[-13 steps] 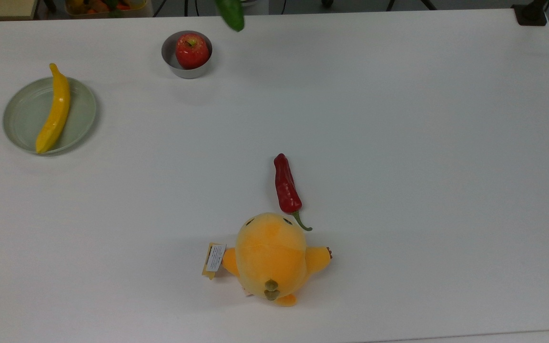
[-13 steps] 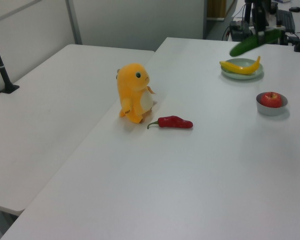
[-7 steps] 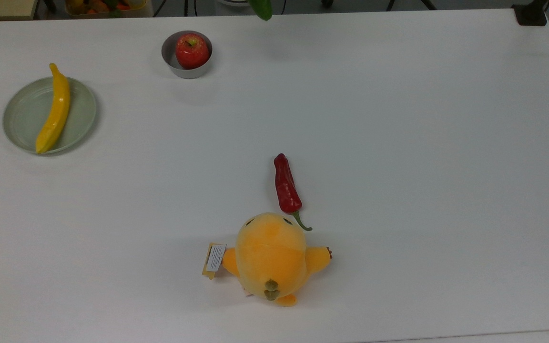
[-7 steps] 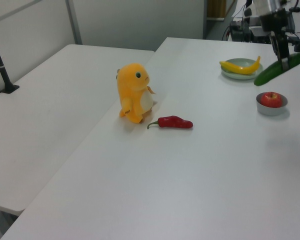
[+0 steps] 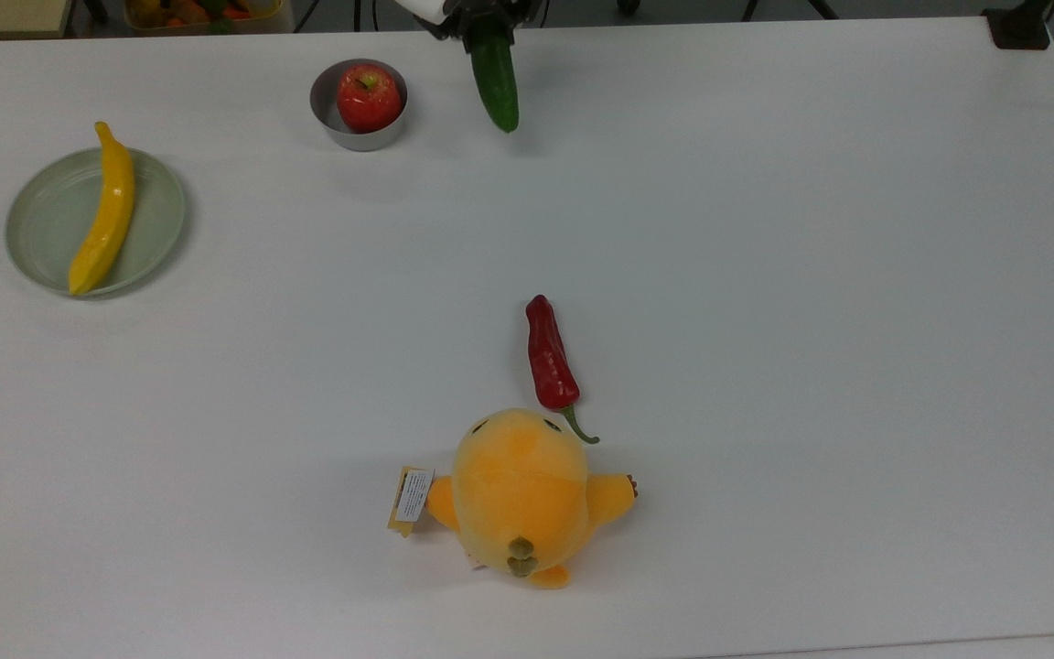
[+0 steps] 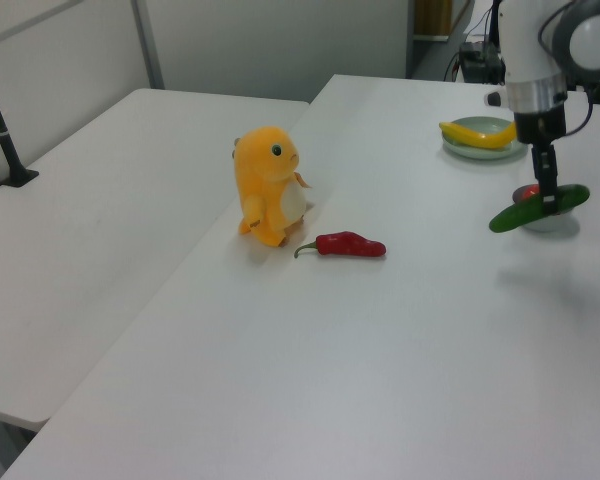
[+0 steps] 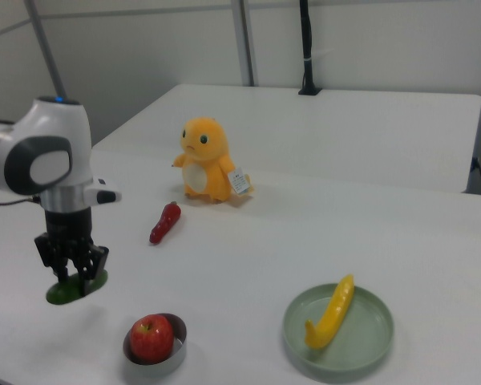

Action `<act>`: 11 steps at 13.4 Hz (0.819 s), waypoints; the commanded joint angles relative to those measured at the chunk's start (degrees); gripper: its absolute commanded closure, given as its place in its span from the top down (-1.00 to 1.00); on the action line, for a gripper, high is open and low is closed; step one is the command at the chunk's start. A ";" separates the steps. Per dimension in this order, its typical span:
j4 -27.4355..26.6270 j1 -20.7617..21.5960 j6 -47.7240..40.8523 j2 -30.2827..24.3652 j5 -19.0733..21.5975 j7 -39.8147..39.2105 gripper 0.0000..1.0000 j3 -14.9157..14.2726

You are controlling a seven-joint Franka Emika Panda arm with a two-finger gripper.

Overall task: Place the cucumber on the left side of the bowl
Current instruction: 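Lift the cucumber and carry it toward the apple bowl, then lower the cucumber onto the table beside the metal bowl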

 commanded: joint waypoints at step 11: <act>-16.20 -1.15 28.46 2.40 -13.80 9.33 -0.69 -0.03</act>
